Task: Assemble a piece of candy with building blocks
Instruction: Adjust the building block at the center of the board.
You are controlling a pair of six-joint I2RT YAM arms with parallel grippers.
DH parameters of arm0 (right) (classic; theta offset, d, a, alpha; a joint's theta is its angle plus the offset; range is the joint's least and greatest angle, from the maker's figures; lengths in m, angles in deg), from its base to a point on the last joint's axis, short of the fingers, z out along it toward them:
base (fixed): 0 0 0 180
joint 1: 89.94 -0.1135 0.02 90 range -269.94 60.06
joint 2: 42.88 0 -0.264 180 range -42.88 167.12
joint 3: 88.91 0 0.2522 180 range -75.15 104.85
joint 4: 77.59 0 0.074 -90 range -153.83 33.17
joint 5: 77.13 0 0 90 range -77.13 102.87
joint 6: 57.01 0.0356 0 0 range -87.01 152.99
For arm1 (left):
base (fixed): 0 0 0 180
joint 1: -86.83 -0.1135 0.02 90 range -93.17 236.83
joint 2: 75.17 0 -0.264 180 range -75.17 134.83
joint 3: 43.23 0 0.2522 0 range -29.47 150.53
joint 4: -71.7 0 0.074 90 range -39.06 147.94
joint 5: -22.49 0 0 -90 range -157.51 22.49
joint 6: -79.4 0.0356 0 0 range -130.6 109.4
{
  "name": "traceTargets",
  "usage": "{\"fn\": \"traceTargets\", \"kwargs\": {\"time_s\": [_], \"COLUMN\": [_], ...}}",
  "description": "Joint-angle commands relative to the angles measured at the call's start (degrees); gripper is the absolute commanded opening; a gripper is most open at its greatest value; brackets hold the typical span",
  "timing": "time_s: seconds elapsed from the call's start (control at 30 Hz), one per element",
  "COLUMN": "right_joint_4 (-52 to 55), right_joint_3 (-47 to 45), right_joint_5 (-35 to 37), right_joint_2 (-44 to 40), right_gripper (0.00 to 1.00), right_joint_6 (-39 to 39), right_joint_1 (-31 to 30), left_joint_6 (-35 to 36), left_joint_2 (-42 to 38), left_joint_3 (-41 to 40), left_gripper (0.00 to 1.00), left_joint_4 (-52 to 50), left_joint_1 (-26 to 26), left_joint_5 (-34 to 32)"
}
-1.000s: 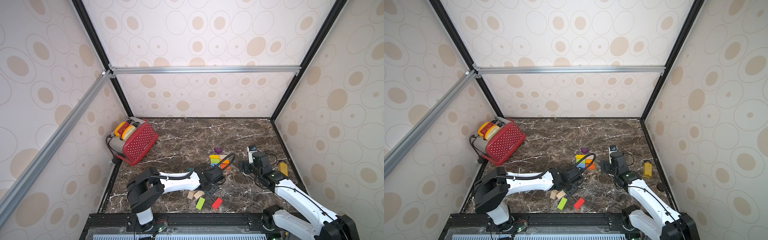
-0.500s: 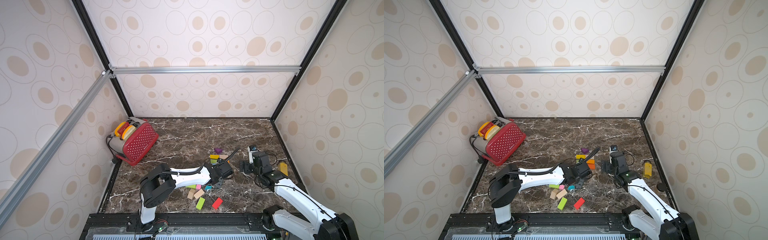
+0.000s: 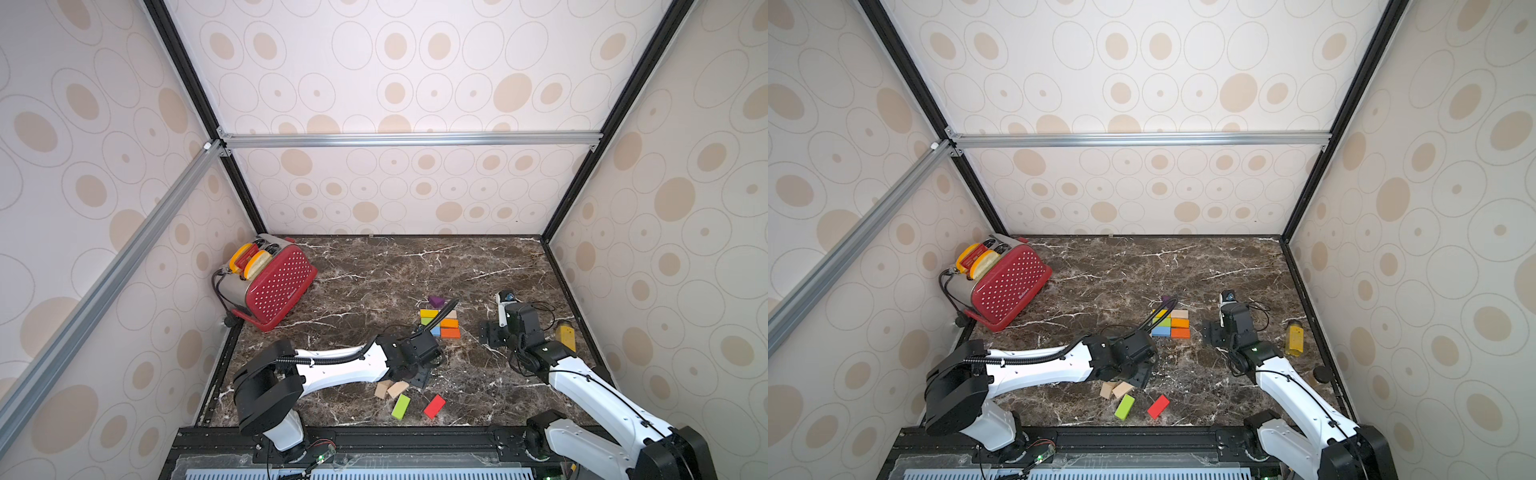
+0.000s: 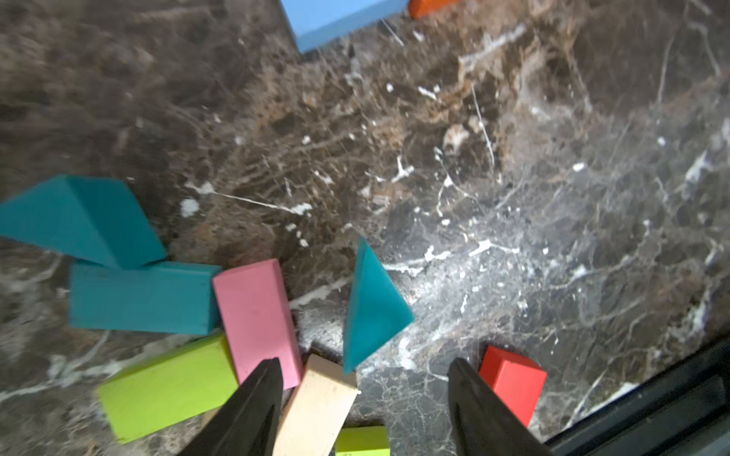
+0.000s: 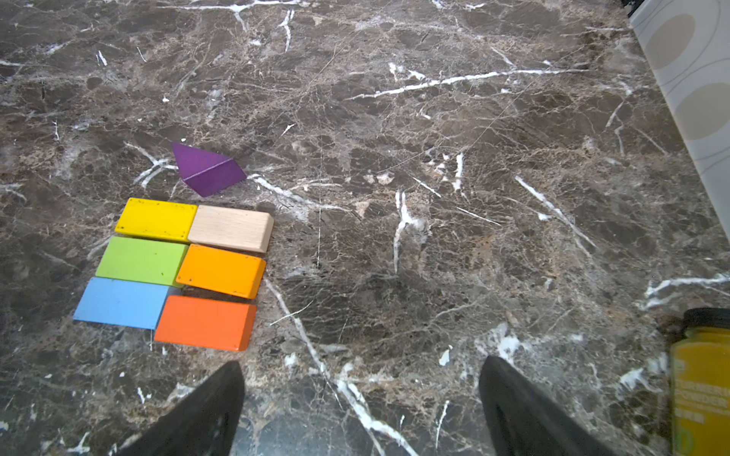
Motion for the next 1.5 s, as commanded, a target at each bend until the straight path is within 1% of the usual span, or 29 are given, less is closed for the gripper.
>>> {"fn": "traceTargets", "kwargs": {"time_s": [0.0, 0.07, 0.13, 0.3, 0.47, 0.6, 0.7, 0.83, 0.93, 1.07, 1.13, 1.2, 1.27, 1.3, 1.33, 1.4, 1.47], "right_joint_4": [0.3, 0.7, 0.6, 0.7, 1.3, 1.6, 1.9, 1.9, 0.7, -0.8, 0.8, 3.7, 6.2, 8.4, 10.3, 17.2, 24.6], "right_joint_3": [-0.4, -0.4, -0.7, -0.6, -0.4, -0.5, -0.6, -1.0, -1.9, -1.8, -0.4, 2.0, 4.4, 6.2, 7.8, 12.9, 18.3], "right_joint_5": [-0.4, -0.4, -0.2, -0.3, -0.1, 0.3, 0.7, 0.3, -3.1, -13.0, -19.6, -27.5, -29.7, -29.3, -27.6, -25.9, -23.5], "right_joint_2": [0.0, -0.4, -0.5, -0.1, -0.3, -0.8, -1.1, -1.4, -2.1, -3.8, -4.1, -3.7, -2.3, -1.2, 0.2, 5.0, 10.5], "right_gripper": [0.97, 0.97, 0.97, 0.97, 0.97, 0.97, 0.97, 0.97, 0.94, 0.87, 0.85, 0.8, 0.77, 0.77, 0.78, 0.83, 0.84], "right_joint_6": [0.7, 0.5, 0.5, 0.6, 0.7, 0.9, 1.0, 0.6, -1.7, -5.3, -7.6, -11.1, -14.4, -17.7, -21.2, -30.7, -37.2], "right_joint_1": [0.5, 0.4, 0.5, 0.5, 0.5, 0.5, 0.4, 0.5, 0.4, 0.5, 0.4, 0.0, -2.1, -5.3, -8.8, -15.5, -19.3], "left_joint_6": [2.6, 2.8, 3.0, 2.0, -0.4, -1.0, -0.5, 1.7, 3.8, 6.7, 7.6, 8.8, 10.6, 11.8, 12.8, 14.7, 15.5], "left_joint_2": [2.2, 3.9, 5.3, 5.6, 6.6, 9.2, 10.5, 10.2, 5.9, -7.2, -14.1, -22.0, -27.9, -30.3, -31.9, -34.8, -36.8], "left_joint_3": [0.5, 0.9, 1.4, 1.8, 0.8, 2.6, 4.1, 5.3, 2.7, -1.2, -2.8, -4.1, -3.2, -1.9, -0.7, 1.4, 2.1], "left_gripper": [0.66, 0.66, 0.63, 0.6, 0.6, 0.6, 0.6, 0.61, 0.62, 0.65, 0.66, 0.67, 0.69, 0.69, 0.7, 0.73, 0.75], "left_joint_4": [4.3, 4.9, 4.9, 6.6, 12.4, 15.5, 16.1, 13.3, 11.3, 2.9, -2.5, -7.4, -15.1, -18.9, -21.8, -26.9, -29.7], "left_joint_1": [0.7, 0.9, 0.8, 1.1, 1.4, 1.5, 1.5, 1.6, 1.5, 0.1, -2.8, -7.6, -11.6, -12.9, -13.7, -14.1, -14.2], "left_joint_5": [6.0, 7.1, 7.4, 9.9, 13.4, 15.8, 14.6, 11.6, 10.7, 6.0, 4.0, 3.4, 1.8, 0.1, -1.9, -7.4, -11.1]}}
